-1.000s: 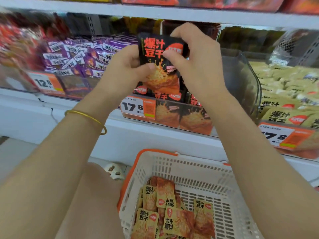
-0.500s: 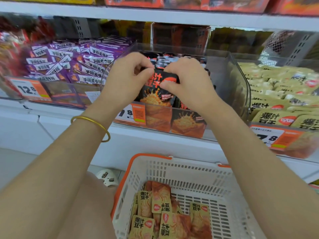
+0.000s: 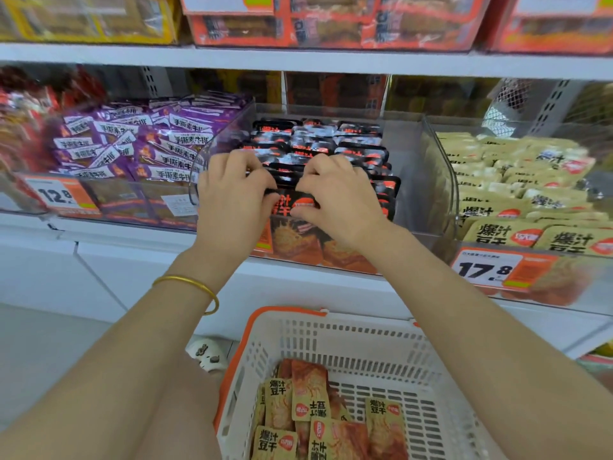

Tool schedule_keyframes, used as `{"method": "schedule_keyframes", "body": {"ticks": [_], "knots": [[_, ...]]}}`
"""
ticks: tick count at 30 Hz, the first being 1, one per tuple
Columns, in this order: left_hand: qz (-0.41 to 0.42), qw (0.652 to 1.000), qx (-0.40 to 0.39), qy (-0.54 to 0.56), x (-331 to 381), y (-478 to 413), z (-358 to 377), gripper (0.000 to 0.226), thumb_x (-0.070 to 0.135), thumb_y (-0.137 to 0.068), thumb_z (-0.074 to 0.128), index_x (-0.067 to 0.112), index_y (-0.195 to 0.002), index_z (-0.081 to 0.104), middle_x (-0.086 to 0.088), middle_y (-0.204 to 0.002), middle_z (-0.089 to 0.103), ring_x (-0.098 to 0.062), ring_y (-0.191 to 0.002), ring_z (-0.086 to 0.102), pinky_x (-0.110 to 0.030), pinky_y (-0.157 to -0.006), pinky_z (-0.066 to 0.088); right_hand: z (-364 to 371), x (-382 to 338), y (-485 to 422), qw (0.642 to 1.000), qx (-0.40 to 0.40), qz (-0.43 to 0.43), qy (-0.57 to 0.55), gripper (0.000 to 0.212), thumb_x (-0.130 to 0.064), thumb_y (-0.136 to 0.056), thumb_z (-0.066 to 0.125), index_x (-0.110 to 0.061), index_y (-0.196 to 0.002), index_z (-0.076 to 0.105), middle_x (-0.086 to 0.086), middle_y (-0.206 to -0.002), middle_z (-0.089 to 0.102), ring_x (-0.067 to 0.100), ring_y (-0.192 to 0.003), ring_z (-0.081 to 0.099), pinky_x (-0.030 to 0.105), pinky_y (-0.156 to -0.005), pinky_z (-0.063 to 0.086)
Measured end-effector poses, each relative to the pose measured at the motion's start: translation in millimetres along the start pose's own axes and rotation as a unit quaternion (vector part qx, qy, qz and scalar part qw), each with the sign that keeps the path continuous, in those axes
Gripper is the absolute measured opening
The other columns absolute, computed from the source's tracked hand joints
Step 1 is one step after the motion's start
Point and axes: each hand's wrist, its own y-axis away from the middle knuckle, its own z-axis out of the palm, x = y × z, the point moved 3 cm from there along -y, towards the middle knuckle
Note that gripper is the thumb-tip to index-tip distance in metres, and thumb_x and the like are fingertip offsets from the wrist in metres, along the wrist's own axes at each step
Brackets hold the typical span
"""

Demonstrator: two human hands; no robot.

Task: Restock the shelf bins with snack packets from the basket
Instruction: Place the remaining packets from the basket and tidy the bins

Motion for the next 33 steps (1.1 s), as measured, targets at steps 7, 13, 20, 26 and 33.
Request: {"method": "schedule_keyframes", "body": {"ticks": [7, 13, 20, 26, 33], "knots": [[0.078, 0.989, -0.080, 0.099, 65.6, 75.7, 9.0, 0.020, 0.023, -0.084, 0.050, 0.014, -0.097, 0.062, -0.004, -0.101, 0.060, -0.028, -0.095, 0.050, -0.040, -0.078, 0.041, -8.3, 13.9, 108.6, 0.941, 0.291, 0.041, -0.168, 0.010, -0.011, -0.079, 0.060, -0.010, -0.087, 0.066, -0.001, -0.092, 0.060, 0.012, -0.082, 0.054, 0.025, -0.073, 0.042], [0.143, 0.872, -0.468, 0.011, 104.7, 131.0, 87.0, 0.021, 0.019, -0.090, 0.047, 0.015, -0.101, 0.064, -0.006, -0.109, 0.061, -0.027, -0.105, 0.054, -0.037, -0.081, 0.047, 147.6, 58.5, 205.9, 0.945, -0.197, 0.199, -0.171, 0.016, -0.013, -0.092, 0.049, -0.018, -0.101, 0.062, -0.002, -0.099, 0.058, 0.017, -0.084, 0.057, 0.033, -0.077, 0.049], [0.171, 0.800, -0.575, -0.014, 115.5, 159.6, 121.4, 0.020, 0.025, -0.096, 0.043, 0.013, -0.092, 0.058, -0.008, -0.100, 0.060, -0.026, -0.097, 0.056, -0.030, -0.067, 0.037, 275.1, 51.6, 310.5, 0.808, -0.503, 0.258, -0.162, 0.053, -0.042, -0.090, 0.056, -0.016, -0.133, 0.044, 0.008, -0.132, 0.054, 0.028, -0.119, 0.052, 0.044, -0.095, 0.046], [0.149, 0.799, -0.582, 0.003, 122.9, 164.2, 141.3, 0.020, 0.018, -0.094, 0.043, 0.012, -0.097, 0.061, -0.005, -0.096, 0.060, -0.023, -0.093, 0.055, -0.031, -0.066, 0.039, 293.9, 29.1, 320.9, 0.827, -0.525, 0.200, -0.013, 0.060, -0.025, -0.090, 0.061, -0.016, -0.142, 0.034, 0.011, -0.136, 0.045, 0.035, -0.136, 0.032, 0.047, -0.096, 0.042], [0.075, 0.768, -0.634, 0.057, 131.1, 159.8, 145.5, 0.019, 0.028, -0.094, 0.049, 0.010, -0.101, 0.053, -0.007, -0.096, 0.059, -0.022, -0.083, 0.055, -0.029, -0.067, 0.042, 216.7, 83.4, 272.7, 0.780, -0.420, 0.291, -0.360, 0.023, -0.023, -0.080, 0.074, -0.009, -0.080, 0.056, -0.002, -0.073, 0.049, 0.012, -0.070, 0.047, 0.021, -0.062, 0.037]]}}
